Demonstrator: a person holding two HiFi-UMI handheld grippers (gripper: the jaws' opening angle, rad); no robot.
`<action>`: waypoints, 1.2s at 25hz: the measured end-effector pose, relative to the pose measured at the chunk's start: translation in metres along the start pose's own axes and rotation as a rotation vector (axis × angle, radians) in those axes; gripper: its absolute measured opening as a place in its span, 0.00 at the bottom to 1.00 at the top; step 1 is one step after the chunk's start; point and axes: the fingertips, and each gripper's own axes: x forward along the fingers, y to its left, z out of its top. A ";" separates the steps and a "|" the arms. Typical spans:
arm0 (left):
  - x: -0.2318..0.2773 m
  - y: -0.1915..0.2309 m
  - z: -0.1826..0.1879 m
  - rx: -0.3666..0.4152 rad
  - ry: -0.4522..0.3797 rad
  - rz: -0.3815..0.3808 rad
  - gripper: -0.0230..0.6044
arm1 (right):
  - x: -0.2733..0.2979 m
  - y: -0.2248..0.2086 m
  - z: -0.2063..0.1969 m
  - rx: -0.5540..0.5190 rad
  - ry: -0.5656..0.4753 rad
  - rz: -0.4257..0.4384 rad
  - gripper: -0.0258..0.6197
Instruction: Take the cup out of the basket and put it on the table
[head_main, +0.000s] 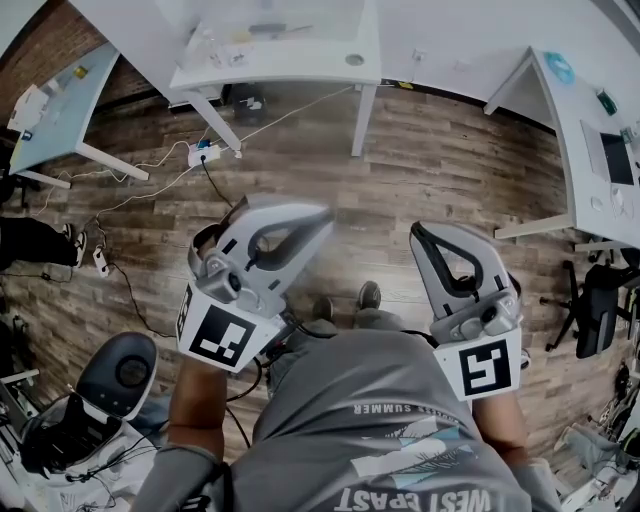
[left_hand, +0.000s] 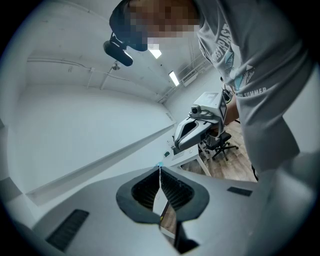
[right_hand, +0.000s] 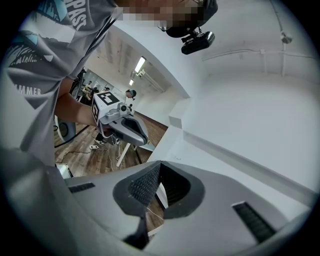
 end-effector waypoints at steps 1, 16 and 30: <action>0.003 0.000 0.000 0.003 0.009 -0.001 0.06 | 0.000 -0.003 -0.002 0.002 -0.005 0.001 0.06; 0.049 0.013 -0.008 0.010 0.142 0.088 0.06 | 0.012 -0.061 -0.045 0.036 -0.090 0.062 0.06; 0.069 0.056 -0.023 0.024 0.090 0.128 0.06 | 0.041 -0.106 -0.055 -0.012 -0.068 0.048 0.06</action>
